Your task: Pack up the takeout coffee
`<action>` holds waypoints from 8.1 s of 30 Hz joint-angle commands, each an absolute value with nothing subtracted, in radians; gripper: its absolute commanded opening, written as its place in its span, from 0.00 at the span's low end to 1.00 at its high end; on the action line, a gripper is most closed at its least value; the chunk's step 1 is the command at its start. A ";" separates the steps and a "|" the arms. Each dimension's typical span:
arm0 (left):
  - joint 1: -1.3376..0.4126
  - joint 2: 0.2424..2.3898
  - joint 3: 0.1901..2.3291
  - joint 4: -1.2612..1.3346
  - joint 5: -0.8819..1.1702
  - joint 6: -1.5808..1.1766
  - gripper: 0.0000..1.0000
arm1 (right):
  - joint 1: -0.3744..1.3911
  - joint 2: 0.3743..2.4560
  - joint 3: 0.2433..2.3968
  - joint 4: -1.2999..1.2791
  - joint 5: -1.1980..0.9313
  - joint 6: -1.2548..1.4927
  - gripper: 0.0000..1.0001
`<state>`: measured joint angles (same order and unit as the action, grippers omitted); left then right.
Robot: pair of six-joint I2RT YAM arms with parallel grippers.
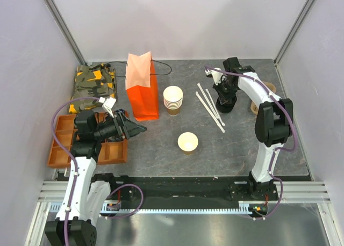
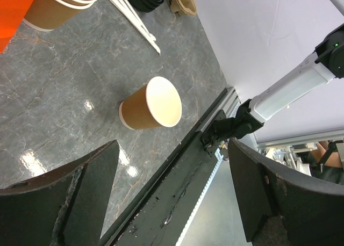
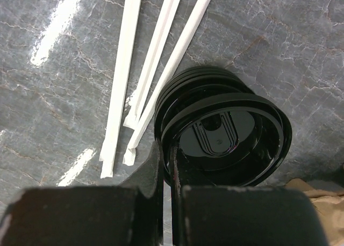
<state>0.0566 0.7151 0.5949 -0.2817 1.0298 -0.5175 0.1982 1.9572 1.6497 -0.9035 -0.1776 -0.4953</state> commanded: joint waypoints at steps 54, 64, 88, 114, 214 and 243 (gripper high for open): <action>-1.091 0.919 0.664 0.485 0.261 0.756 0.42 | 0.248 1.424 1.290 -1.355 -1.529 -0.229 0.00; -1.144 0.968 0.624 0.546 0.226 0.772 0.43 | 0.268 1.414 1.289 -1.339 -1.529 -0.206 0.00; -1.146 1.026 0.617 0.548 0.179 0.785 0.32 | 0.288 1.430 1.315 -1.339 -1.529 -0.206 0.00; -1.146 1.032 0.637 0.497 0.175 0.741 0.02 | 0.308 1.430 1.305 -1.328 -1.529 -0.209 0.00; -0.996 1.925 1.738 -1.071 0.003 0.265 0.02 | -0.230 1.216 1.127 -0.933 -1.121 0.009 0.98; -0.989 1.947 1.792 -1.095 0.026 0.282 0.02 | -0.230 1.219 1.101 -0.922 -1.164 0.011 0.98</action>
